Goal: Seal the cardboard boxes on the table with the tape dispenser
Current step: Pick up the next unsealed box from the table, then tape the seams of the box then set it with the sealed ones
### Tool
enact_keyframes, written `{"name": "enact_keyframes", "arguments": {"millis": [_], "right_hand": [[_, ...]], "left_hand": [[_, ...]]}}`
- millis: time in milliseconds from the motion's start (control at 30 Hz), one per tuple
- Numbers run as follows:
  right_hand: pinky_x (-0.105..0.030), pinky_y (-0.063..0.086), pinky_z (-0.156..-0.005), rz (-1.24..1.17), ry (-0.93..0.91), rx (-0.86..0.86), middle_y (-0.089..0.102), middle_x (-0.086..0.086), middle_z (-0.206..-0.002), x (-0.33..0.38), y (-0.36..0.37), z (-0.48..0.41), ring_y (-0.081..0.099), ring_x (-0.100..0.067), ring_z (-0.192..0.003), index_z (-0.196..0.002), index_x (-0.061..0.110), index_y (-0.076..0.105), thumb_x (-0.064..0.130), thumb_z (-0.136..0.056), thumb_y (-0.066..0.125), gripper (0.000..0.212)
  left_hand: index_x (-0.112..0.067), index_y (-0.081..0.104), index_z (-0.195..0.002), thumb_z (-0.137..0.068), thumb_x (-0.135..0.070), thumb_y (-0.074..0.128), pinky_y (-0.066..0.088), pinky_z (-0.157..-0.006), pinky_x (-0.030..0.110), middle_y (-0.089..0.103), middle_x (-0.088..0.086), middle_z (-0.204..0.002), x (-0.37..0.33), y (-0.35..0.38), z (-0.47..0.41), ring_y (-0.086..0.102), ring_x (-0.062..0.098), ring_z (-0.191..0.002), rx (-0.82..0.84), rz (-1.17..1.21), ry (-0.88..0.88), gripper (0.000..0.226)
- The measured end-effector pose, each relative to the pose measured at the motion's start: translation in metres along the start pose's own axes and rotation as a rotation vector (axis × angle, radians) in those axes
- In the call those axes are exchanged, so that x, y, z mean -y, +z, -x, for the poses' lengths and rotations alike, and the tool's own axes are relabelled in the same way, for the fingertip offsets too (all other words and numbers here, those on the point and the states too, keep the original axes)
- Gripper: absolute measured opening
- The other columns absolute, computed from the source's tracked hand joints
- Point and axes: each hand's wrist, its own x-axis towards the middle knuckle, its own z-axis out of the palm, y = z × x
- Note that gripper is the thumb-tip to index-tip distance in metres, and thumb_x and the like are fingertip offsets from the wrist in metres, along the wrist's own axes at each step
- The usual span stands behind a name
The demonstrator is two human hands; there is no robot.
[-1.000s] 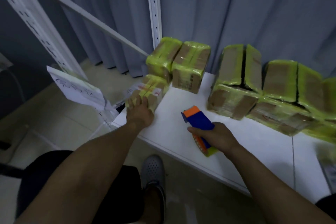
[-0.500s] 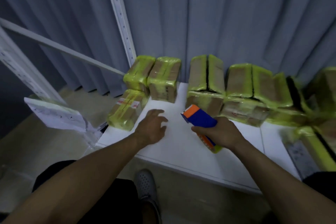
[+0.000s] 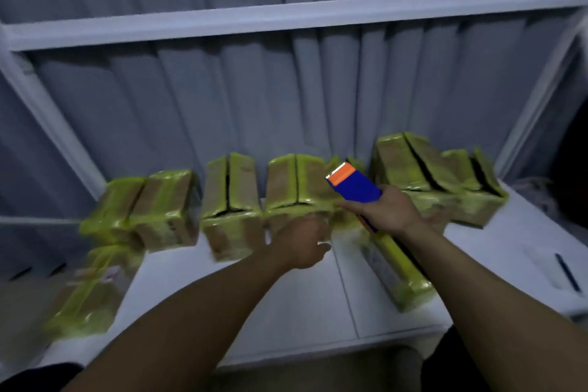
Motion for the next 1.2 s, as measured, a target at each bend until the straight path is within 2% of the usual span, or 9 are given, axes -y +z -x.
{"name": "enact_keyframes", "arguments": {"millis": [200, 333, 500, 600, 767, 867, 967, 1133, 1200], "right_hand": [[-0.03, 0.047, -0.058, 0.007, 0.13, -0.05, 0.069, -0.002, -0.065, -0.065, -0.044, -0.033, 0.065, -0.019, -0.06, -0.073, 0.013, 0.069, 0.059, -0.063, 0.087, 0.05], [-0.033, 0.048, -0.059, -0.001, 0.163, -0.034, 0.071, -0.007, -0.068, -0.09, -0.063, -0.052, 0.065, -0.019, -0.06, -0.077, 0.009, 0.071, 0.062, -0.059, 0.086, 0.057], [-0.031, 0.048, -0.06, 0.011, 0.125, -0.02, 0.071, -0.006, -0.074, -0.1, -0.066, -0.063, 0.067, -0.018, -0.066, -0.076, 0.014, 0.069, 0.058, -0.067, 0.087, 0.049], [-0.031, 0.048, -0.061, 0.022, 0.097, -0.011, 0.07, -0.006, -0.074, -0.093, -0.063, -0.061, 0.068, -0.02, -0.069, -0.077, 0.014, 0.07, 0.055, -0.07, 0.087, 0.046], [-0.026, 0.042, -0.055, 0.041, 0.09, 0.046, 0.061, -0.001, -0.066, -0.076, -0.048, -0.051, 0.06, -0.014, -0.06, -0.073, 0.016, 0.063, 0.052, -0.075, 0.086, 0.042], [-0.022, 0.042, -0.053, 0.02, 0.056, 0.086, 0.064, 0.0, -0.065, -0.058, -0.033, -0.037, 0.06, -0.01, -0.058, -0.075, 0.014, 0.066, 0.053, -0.076, 0.085, 0.044], [-0.02, 0.041, -0.052, 0.014, 0.001, 0.16, 0.06, 0.004, -0.063, -0.038, -0.008, -0.017, 0.06, -0.01, -0.059, -0.072, 0.018, 0.061, 0.049, -0.079, 0.085, 0.04], [-0.038, 0.059, -0.07, -0.015, -0.065, 0.311, 0.075, -0.002, -0.076, -0.028, 0.043, 0.013, 0.074, -0.019, -0.073, -0.085, 0.011, 0.074, 0.058, -0.071, 0.085, 0.05], [-0.034, 0.059, -0.069, 0.011, -0.088, 0.342, 0.076, -0.001, -0.077, -0.025, 0.056, 0.026, 0.074, -0.015, -0.072, -0.087, 0.013, 0.075, 0.059, -0.071, 0.085, 0.049]], "left_hand": [[-0.008, 0.058, -0.133, -0.086, -0.021, 0.077, 0.036, -0.094, 0.017, 0.054, -0.009, -0.125, -0.049, 0.06, -0.071, 0.052, 0.012, -0.12, -0.013, 0.377, -0.001, 0.052], [-0.007, 0.055, -0.133, -0.089, -0.003, 0.07, 0.045, -0.101, 0.027, 0.059, -0.005, -0.13, -0.055, 0.09, -0.104, 0.056, 0.009, -0.116, 0.095, 0.605, 0.042, 0.047], [-0.023, 0.041, -0.139, -0.084, -0.009, 0.076, 0.039, -0.085, 0.015, 0.055, 0.001, -0.131, -0.053, 0.103, -0.127, 0.055, 0.013, -0.109, 0.103, 0.524, -0.171, 0.066], [-0.016, 0.053, -0.122, -0.076, 0.007, 0.08, 0.047, -0.072, 0.011, 0.057, 0.01, -0.108, -0.03, 0.117, -0.12, 0.056, 0.017, -0.093, -0.005, 0.619, -0.16, 0.059], [0.004, 0.066, -0.102, -0.072, 0.018, 0.076, 0.05, -0.063, 0.014, 0.056, 0.0, -0.079, -0.014, 0.104, -0.078, 0.058, 0.002, -0.068, -0.023, 0.706, -0.248, 0.035], [-0.011, 0.068, -0.096, -0.076, -0.004, 0.084, 0.048, -0.074, 0.021, 0.064, -0.001, -0.089, 0.0, 0.094, -0.035, 0.063, 0.006, -0.077, -0.071, 0.648, -0.238, 0.026], [-0.021, 0.07, -0.099, -0.079, -0.027, 0.084, 0.046, -0.067, 0.012, 0.069, -0.006, -0.094, 0.016, 0.08, 0.013, 0.068, 0.011, -0.08, -0.064, 0.563, -0.288, 0.024], [-0.026, 0.069, -0.093, -0.077, -0.026, 0.085, 0.04, -0.071, 0.004, 0.064, -0.012, -0.098, 0.044, 0.047, 0.084, 0.058, -0.004, -0.087, -0.17, 0.459, -0.344, 0.022], [-0.027, 0.069, -0.094, -0.076, -0.027, 0.085, 0.04, -0.078, 0.008, 0.062, -0.013, -0.1, 0.059, 0.042, 0.111, 0.055, -0.005, -0.091, -0.216, 0.431, -0.392, 0.024]]}}
